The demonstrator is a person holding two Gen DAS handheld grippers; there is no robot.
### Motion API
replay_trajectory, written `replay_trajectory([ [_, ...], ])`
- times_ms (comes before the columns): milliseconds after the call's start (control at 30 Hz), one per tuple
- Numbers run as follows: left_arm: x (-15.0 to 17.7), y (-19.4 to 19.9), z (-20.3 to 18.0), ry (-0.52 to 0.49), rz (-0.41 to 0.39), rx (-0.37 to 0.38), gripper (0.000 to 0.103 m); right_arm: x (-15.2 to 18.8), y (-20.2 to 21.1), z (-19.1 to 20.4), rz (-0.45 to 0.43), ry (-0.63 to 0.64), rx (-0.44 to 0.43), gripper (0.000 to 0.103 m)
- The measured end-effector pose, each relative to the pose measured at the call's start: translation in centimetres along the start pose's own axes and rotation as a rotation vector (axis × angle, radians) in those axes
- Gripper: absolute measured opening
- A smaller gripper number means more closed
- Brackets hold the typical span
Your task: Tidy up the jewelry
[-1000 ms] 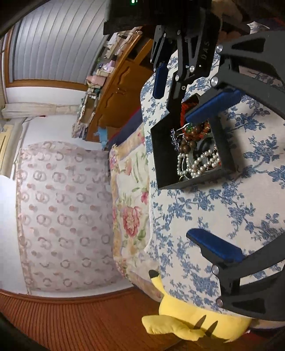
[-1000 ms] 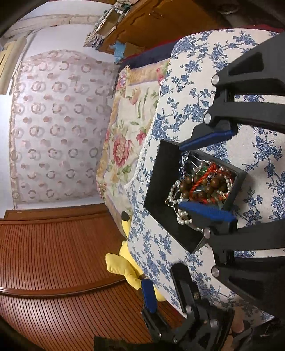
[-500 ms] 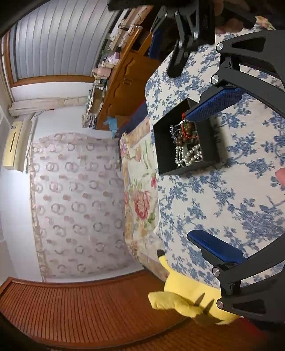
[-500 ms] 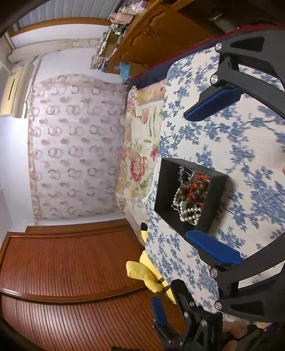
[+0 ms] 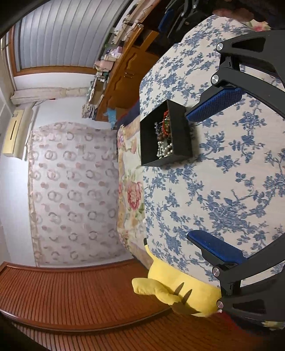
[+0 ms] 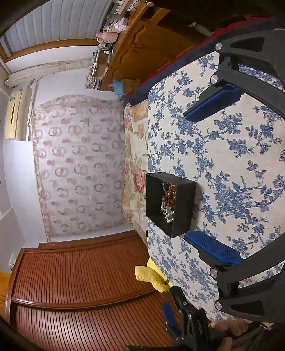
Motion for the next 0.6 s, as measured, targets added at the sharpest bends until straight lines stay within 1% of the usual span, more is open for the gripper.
replay_trajectory([
  [600,0.22,0.47,0.01,0.003,0.001,0.007,0.095,0.03,0.70,0.43,-0.020,0.008,0.020,0.100],
])
Point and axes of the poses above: each gripper's, at about its wrist camera, not at the fingertips, and y roughly against the way its jaws point, z to its left, x to its underside, the point moved 5 cm from there along -y, roughly the way its jaws point, and after that the axes turned 15 degrees about -z, right-handed, at the moved point
